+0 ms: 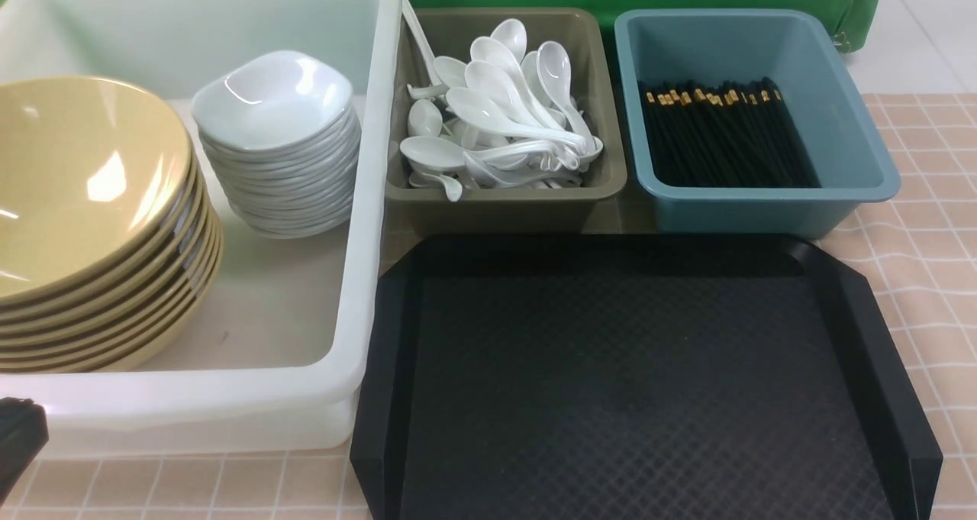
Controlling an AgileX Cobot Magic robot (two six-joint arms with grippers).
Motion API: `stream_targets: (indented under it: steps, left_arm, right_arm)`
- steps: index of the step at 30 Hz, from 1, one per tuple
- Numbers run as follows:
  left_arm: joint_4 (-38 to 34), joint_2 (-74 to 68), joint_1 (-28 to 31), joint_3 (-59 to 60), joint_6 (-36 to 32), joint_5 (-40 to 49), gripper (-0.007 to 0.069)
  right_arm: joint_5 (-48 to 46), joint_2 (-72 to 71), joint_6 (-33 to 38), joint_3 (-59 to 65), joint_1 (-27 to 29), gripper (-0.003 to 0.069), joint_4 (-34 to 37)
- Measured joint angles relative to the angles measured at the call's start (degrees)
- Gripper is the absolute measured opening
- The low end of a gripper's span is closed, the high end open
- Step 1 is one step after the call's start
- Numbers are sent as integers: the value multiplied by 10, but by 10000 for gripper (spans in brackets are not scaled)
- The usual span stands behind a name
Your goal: On brown table put chopsticks spoon bowls plates into blue grey white boxes.
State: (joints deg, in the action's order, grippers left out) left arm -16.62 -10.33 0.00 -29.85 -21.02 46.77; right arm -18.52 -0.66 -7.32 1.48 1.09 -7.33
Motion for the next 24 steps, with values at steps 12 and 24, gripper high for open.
stream_targets:
  steps: [12,24]
  left_arm:
    - [-2,0,0,5,1,-1,2]
    - [97,68,2,221,129,-353,2]
  right_arm:
    - [0,0,0,0,0,40,0]
    - [0,0,0,0,0,47,0]
